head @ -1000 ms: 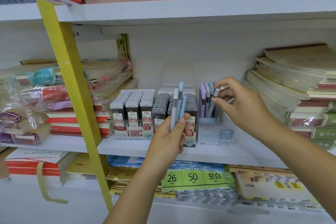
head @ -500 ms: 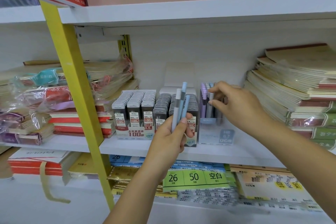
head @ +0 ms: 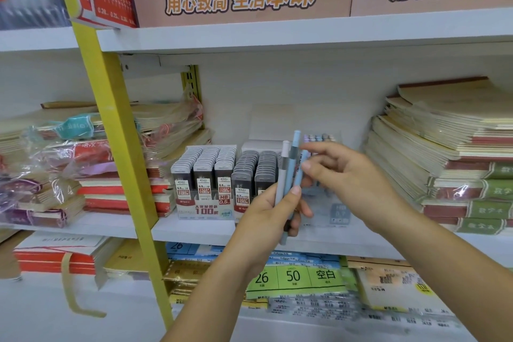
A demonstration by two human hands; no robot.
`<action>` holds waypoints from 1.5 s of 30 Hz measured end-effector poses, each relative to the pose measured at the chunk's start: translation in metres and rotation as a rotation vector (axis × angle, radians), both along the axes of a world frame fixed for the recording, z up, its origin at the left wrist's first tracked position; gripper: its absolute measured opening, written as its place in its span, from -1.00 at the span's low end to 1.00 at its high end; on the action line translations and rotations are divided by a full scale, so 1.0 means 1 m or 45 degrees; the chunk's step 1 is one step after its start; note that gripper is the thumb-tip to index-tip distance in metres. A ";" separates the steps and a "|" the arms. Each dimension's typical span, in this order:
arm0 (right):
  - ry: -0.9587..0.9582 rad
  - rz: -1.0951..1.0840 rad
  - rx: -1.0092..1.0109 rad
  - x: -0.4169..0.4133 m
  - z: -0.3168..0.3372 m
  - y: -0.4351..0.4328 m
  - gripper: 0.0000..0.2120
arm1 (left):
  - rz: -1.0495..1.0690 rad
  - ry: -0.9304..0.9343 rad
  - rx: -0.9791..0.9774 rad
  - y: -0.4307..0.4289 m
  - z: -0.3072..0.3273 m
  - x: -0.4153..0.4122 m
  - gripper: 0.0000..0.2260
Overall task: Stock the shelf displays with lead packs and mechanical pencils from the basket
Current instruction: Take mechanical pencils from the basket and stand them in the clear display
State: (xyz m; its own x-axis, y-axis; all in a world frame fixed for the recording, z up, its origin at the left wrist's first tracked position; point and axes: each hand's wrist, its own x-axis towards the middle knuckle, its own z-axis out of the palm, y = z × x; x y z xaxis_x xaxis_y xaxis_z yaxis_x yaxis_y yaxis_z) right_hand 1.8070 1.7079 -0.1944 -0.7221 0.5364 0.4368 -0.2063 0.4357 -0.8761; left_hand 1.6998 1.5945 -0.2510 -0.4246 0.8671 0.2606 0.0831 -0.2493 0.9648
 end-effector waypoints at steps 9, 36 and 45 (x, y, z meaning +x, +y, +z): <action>0.318 -0.238 -0.082 0.018 0.023 0.017 -0.87 | 0.015 -0.083 -0.051 -0.004 -0.006 -0.003 -0.79; 0.194 -0.118 0.276 0.025 0.025 0.019 -0.47 | 0.344 0.102 0.098 -0.003 0.002 -0.017 -0.79; 0.012 -0.568 0.833 0.005 0.008 0.046 -0.65 | 0.336 0.018 0.083 -0.004 -0.002 -0.016 -0.79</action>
